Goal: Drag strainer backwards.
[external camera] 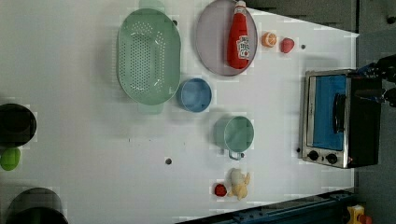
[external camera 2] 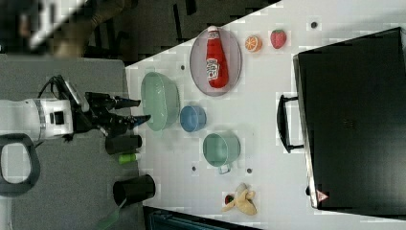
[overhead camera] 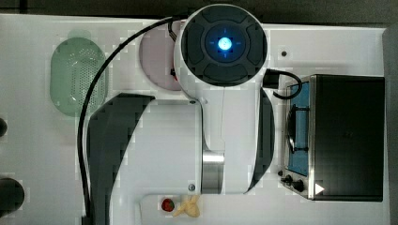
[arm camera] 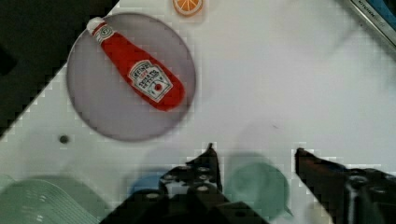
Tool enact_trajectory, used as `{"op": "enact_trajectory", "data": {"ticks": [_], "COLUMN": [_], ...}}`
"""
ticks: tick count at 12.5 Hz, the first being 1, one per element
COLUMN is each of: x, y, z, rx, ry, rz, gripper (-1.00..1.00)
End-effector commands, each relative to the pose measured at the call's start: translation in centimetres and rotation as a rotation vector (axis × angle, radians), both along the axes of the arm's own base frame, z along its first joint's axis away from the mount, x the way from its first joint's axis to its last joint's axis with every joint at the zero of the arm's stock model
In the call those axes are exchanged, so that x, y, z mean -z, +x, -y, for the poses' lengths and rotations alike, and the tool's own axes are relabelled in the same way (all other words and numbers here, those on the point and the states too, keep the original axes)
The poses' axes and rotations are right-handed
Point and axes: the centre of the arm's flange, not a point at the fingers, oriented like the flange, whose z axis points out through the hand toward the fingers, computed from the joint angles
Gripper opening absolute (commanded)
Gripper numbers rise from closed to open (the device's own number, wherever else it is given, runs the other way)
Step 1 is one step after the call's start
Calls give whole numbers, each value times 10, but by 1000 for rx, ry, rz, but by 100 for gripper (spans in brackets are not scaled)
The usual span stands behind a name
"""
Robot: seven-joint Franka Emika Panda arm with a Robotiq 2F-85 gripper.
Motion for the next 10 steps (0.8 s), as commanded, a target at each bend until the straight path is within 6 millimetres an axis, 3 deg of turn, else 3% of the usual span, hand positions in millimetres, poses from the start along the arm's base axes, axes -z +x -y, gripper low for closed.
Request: {"op": "enact_trajectory", "data": {"ticks": [1,3,5,7,10], "x": [-56,-56,-55,-48,-12], "y": [-109,-107,-96,-77,-52], "z": [24,20,1,-36,-105], "rx": [95,88,53,-11,-49], "ry": [3,6,-2,-11,-12], "rz": [-29,-17,33,99,113], "gripper": [58,99,100,100,100]}}
